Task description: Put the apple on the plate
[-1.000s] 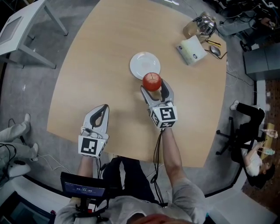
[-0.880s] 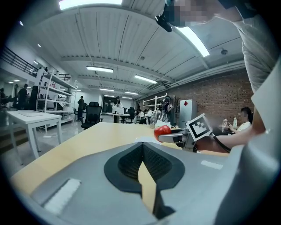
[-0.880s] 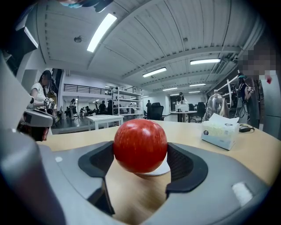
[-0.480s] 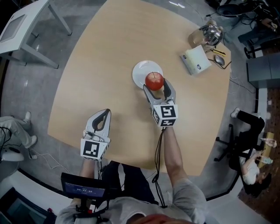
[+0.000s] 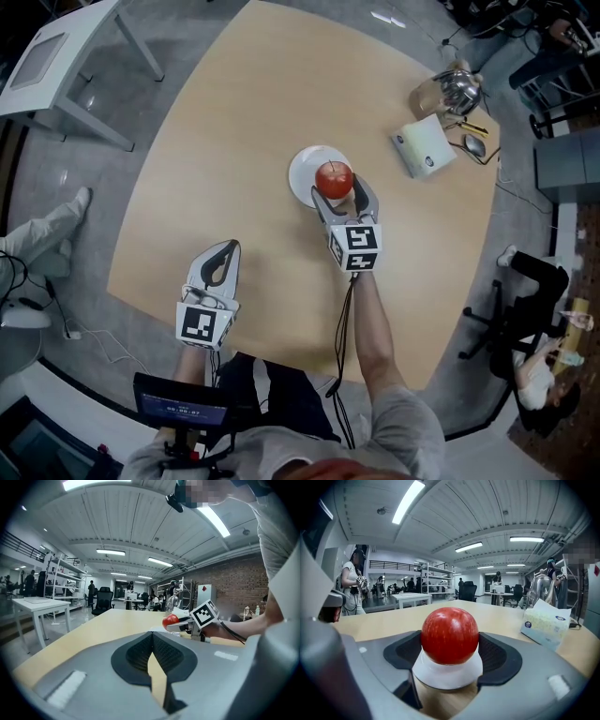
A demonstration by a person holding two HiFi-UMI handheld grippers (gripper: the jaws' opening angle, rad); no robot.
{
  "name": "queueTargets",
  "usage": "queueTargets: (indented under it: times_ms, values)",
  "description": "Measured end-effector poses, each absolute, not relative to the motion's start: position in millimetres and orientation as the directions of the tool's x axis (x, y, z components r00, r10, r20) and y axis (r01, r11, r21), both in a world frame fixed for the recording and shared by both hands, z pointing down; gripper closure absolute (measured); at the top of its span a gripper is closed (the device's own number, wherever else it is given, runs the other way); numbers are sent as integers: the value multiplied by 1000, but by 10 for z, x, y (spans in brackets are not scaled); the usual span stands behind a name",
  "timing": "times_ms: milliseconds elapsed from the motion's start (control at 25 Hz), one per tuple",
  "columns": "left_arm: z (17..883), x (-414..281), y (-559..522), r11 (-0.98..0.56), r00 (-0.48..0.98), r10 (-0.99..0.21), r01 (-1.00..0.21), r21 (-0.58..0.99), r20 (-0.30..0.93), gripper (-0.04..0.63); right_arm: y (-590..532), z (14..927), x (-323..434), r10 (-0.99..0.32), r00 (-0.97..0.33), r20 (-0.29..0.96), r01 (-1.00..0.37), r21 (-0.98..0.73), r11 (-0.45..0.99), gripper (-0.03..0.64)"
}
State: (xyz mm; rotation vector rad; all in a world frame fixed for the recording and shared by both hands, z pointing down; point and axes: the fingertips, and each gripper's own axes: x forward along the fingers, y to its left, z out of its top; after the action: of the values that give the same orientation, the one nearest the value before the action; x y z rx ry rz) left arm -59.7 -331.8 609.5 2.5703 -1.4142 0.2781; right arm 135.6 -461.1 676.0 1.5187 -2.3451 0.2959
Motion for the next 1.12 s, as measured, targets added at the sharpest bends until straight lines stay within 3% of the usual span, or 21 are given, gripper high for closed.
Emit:
queueTargets:
  times_ms: [1120]
  values:
    - [5956, -623, -3283, -499, 500, -828, -864, 74, 253, 577, -4643, 6910, 1350, -812, -368, 452, -914, -17, 405, 218]
